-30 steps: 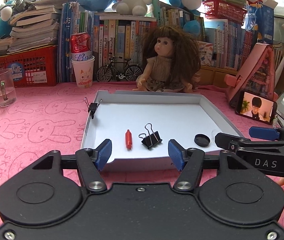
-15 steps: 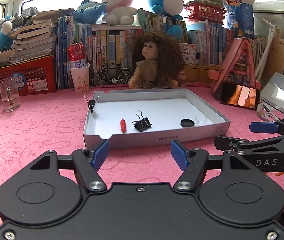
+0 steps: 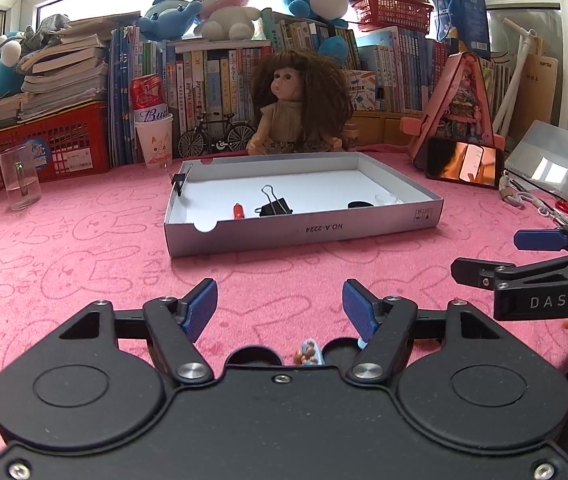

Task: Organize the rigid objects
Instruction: 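Move both open grippers back toward the remaining objects on the cloth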

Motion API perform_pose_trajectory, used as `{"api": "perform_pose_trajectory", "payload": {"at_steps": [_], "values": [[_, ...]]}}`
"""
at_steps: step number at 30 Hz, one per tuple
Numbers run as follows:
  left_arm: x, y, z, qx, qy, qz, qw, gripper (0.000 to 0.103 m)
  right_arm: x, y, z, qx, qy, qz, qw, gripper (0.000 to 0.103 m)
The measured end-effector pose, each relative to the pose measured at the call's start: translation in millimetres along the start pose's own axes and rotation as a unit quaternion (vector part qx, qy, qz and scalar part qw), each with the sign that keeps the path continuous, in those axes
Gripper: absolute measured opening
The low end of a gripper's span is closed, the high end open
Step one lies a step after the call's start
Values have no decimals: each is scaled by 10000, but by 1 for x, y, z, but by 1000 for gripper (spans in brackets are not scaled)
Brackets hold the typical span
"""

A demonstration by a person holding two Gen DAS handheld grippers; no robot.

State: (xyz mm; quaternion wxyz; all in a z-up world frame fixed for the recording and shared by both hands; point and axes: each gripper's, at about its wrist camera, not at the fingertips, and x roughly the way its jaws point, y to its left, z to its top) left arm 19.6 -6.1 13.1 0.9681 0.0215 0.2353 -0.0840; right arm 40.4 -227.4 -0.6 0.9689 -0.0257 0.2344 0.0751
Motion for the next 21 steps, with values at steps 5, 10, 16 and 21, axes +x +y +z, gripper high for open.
{"api": "perform_pose_trajectory", "payload": {"at_steps": [5, 10, 16, 21], "values": [[-3, 3, -8, -27, 48, -13, 10000, 67, -2, -4, -8, 28, 23, -85, 10000, 101], [-5, 6, -12, -33, 63, 13, 10000, 66, -1, -6, -13, 71, 54, -143, 9999, 101], [-6, 12, -15, -124, 134, 8, 9998, 62, 3, -9, -16, 204, 142, -122, 9996, 101], [-9, 16, -20, -161, 198, -6, 9997, 57, 3, -11, -17, 265, 108, -222, 9993, 101]]}}
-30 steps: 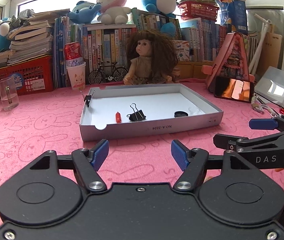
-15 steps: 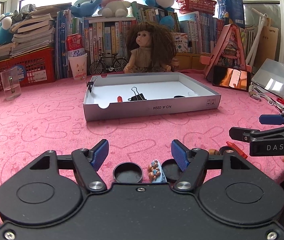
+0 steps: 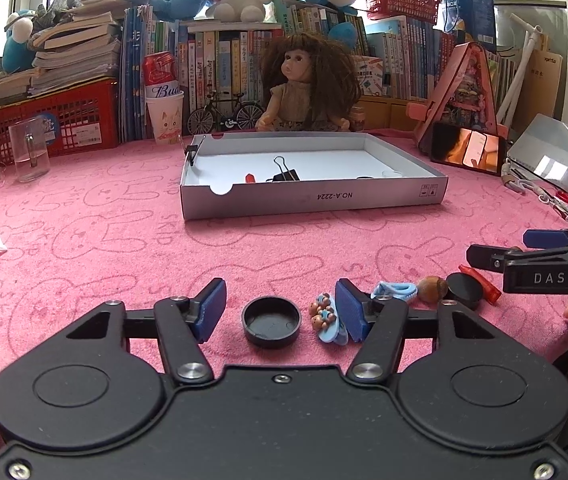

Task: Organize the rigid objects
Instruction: 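Move both open grippers back toward the remaining objects on the cloth, then grasp the brown nut with the right gripper while the left gripper grasps a black round lid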

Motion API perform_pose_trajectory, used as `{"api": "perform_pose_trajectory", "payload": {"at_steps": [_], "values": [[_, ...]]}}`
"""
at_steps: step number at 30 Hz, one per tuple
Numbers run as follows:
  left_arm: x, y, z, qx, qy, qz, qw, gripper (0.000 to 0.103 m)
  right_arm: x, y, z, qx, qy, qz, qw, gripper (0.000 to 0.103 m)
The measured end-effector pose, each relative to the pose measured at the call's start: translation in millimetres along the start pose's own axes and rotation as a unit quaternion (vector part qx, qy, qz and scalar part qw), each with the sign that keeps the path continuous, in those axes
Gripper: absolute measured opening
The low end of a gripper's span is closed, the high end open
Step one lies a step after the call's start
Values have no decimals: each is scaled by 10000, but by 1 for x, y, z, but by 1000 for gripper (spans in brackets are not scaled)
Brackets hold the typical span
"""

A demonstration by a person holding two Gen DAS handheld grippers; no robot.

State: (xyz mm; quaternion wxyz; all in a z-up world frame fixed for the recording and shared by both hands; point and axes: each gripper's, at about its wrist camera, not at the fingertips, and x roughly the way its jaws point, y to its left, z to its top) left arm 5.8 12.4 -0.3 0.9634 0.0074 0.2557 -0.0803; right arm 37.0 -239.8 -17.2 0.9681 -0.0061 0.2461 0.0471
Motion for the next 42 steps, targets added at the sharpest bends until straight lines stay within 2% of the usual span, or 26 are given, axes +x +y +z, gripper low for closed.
{"api": "perform_pose_trajectory", "payload": {"at_steps": [6, 10, 13, 15, 18, 21, 29, 32, 35, 42], "values": [[-7, 9, -1, -198, -41, 27, 9998, 48, -4, -5, 1, 31, -112, -140, 9998, 99], [-9, 13, -3, -274, -24, 32, 9996, 43, -2, -5, -1, 24, 12, -172, 9998, 87], [-10, 11, -4, -224, -30, 10, 9997, 42, -2, -2, -4, -51, 24, -200, 9998, 73], [-11, 8, -4, -196, -30, -17, 9998, 41, -4, -1, -4, -78, 0, -160, 9998, 58], [-12, 6, -5, -175, -22, -52, 9998, 41, -5, 1, -3, -105, -8, -165, 9998, 44], [-12, 4, -5, -146, -13, -65, 9999, 40, -6, 3, -3, -131, -24, -142, 9998, 34], [-13, 1, -6, -82, 7, -122, 9999, 39, -8, 2, -5, -68, -60, -159, 9998, 28], [-12, 1, -5, -28, -12, -110, 9999, 38, -11, 1, -6, -33, -73, -176, 9998, 29], [-13, 2, -5, -58, -81, -16, 9999, 38, -16, 1, -8, -69, -115, -198, 9997, 36], [-16, 8, -5, -129, -107, 29, 9999, 38, -25, 2, -13, -173, -149, -223, 9995, 36]]}}
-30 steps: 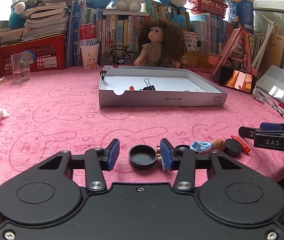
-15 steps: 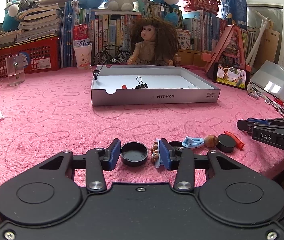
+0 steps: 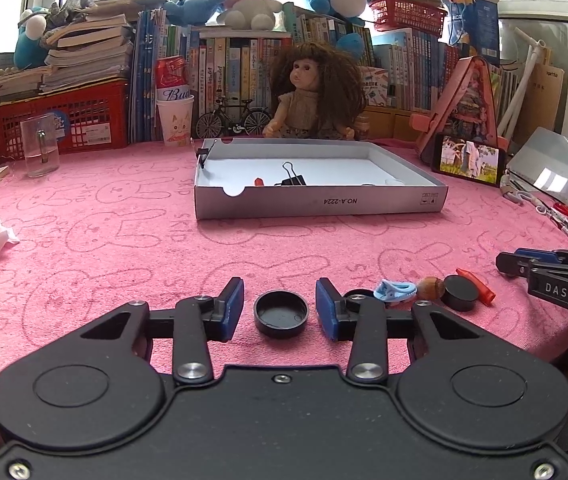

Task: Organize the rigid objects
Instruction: 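Grasp the brown nut with the right gripper while the left gripper grasps a black round lid, then carry the nut and black lid with both grippers over the white tray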

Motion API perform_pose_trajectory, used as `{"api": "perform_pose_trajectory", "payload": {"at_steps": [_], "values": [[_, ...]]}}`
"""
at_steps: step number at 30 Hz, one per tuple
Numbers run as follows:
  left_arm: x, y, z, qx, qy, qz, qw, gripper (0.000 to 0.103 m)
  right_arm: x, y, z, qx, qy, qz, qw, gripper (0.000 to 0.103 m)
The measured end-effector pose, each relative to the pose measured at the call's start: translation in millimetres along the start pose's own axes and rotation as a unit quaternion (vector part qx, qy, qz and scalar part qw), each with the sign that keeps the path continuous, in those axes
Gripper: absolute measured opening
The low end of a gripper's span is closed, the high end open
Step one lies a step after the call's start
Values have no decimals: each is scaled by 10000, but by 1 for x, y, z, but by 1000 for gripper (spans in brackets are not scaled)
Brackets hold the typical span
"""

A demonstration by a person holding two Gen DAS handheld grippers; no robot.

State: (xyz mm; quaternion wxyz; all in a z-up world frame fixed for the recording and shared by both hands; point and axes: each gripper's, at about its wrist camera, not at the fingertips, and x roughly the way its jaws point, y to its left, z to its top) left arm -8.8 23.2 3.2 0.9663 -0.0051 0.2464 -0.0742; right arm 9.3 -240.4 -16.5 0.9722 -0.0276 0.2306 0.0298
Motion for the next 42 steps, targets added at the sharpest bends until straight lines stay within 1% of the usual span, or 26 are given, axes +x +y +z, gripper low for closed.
{"api": "perform_pose_trajectory", "payload": {"at_steps": [10, 11, 14, 15, 24, 32, 42], "values": [[5, -2, -4, 103, 162, 51, 9998, 37, -2, 2, -6, 13, 0, -13, 10000, 37], [6, -2, -4, 104, 167, 52, 9998, 37, -2, 2, -6, 10, -4, -13, 10000, 31], [9, -2, -4, 104, 197, 44, 9997, 34, -3, 2, -6, 0, -4, 3, 10000, 29], [11, -2, -4, 101, 219, 27, 9997, 30, -3, 2, -5, -5, -2, 9, 10000, 27], [12, -5, 1, 109, 113, 17, 9999, 30, -3, 0, 0, 67, -50, 51, 10000, 26], [21, 1, 15, -175, 183, 4, 9997, 30, 4, 1, 13, 204, -129, 71, 9997, 26], [31, 0, 30, -245, 115, -51, 9996, 30, 16, 7, 25, 314, -140, 171, 9993, 26]]}}
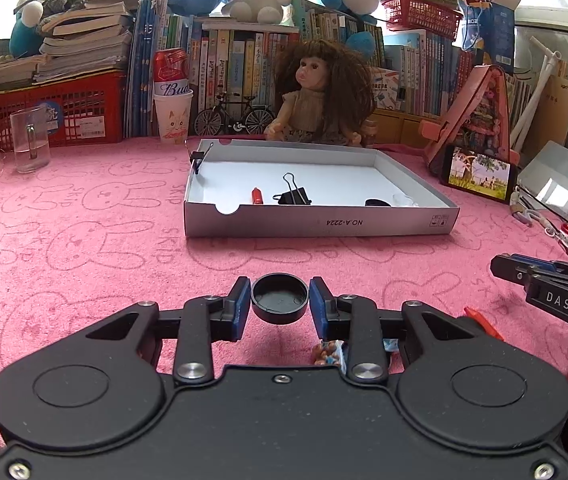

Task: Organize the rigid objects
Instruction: 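Carry the nut and black lid with both grippers over the white tray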

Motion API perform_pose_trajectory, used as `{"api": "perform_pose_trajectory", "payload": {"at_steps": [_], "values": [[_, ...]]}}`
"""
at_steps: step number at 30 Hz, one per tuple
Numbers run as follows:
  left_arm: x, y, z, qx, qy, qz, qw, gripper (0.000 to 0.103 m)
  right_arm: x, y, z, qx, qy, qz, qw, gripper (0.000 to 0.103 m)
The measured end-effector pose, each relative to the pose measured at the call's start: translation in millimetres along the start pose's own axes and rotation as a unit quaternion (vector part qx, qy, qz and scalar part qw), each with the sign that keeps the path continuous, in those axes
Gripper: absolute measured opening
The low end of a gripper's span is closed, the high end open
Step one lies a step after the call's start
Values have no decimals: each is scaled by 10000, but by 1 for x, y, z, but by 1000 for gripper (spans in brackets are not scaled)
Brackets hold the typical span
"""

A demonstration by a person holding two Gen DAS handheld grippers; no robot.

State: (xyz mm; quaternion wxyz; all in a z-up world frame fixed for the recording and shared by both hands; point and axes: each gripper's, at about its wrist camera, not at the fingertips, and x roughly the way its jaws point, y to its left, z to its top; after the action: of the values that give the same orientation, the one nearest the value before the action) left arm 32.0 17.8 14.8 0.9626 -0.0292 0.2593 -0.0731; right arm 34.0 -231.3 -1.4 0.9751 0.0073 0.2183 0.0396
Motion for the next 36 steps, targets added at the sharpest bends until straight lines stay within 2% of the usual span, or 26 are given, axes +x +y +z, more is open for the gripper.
{"api": "perform_pose_trajectory", "payload": {"at_steps": [36], "values": [[36, -27, 47, 169, -281, -149, 9994, 30, 34, 19, 36, 234, 2, 406, 9989, 26]]}}
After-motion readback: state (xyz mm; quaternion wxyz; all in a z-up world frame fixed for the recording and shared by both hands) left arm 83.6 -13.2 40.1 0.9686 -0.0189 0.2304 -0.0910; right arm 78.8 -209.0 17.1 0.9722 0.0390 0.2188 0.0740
